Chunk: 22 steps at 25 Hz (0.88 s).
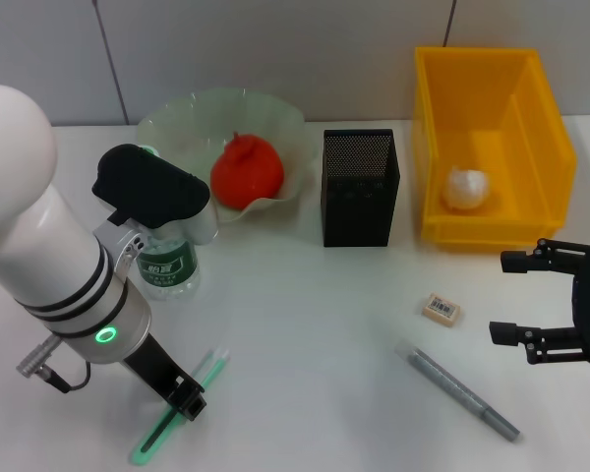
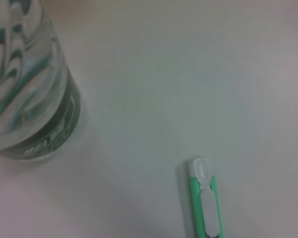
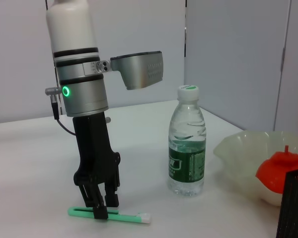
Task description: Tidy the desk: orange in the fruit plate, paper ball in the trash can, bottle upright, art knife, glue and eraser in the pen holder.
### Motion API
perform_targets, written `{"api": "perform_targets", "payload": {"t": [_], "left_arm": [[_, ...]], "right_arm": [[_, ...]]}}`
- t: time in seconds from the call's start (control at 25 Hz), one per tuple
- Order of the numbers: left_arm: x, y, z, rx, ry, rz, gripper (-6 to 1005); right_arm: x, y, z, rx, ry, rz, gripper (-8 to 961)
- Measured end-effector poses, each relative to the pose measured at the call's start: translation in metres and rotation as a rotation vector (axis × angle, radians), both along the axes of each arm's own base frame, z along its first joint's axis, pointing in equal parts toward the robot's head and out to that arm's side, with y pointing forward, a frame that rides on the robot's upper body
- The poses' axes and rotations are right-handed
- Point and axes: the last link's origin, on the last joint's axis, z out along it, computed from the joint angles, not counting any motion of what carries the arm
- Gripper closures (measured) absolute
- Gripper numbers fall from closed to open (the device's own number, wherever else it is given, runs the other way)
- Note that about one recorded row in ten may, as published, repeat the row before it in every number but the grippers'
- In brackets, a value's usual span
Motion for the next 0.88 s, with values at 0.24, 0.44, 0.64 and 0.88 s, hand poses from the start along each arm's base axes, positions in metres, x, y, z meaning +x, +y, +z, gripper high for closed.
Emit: {"api": "perform_targets", "payload": {"t": [0.24, 0.44, 0.64, 0.88], "left_arm": [[-0.0019, 0.0006, -0.0013, -0.003, 0.006, 0.006, 622], [-0.0030, 0.0006, -0.0019, -0.006, 0.008, 0.011, 624], [-0.0041, 0.0007, -0.0038, -0.013, 0.009, 0.019, 626], [-0.0028, 0.0006, -0.0058, -0.022, 0.022, 0.004, 628]], "right_arm": [[0.0000, 0.0000, 0.0000, 0.000, 0.000, 0.000, 120], [-0.0008, 0.0007, -0.0005, -0.002, 0.002, 0.002, 120], [-0.0009, 0.0019, -0.0006, 0.001, 0.001, 0.001, 120], [-0.0008, 0.0025, -0.0011, 0.004, 0.001, -0.001, 120]]}}
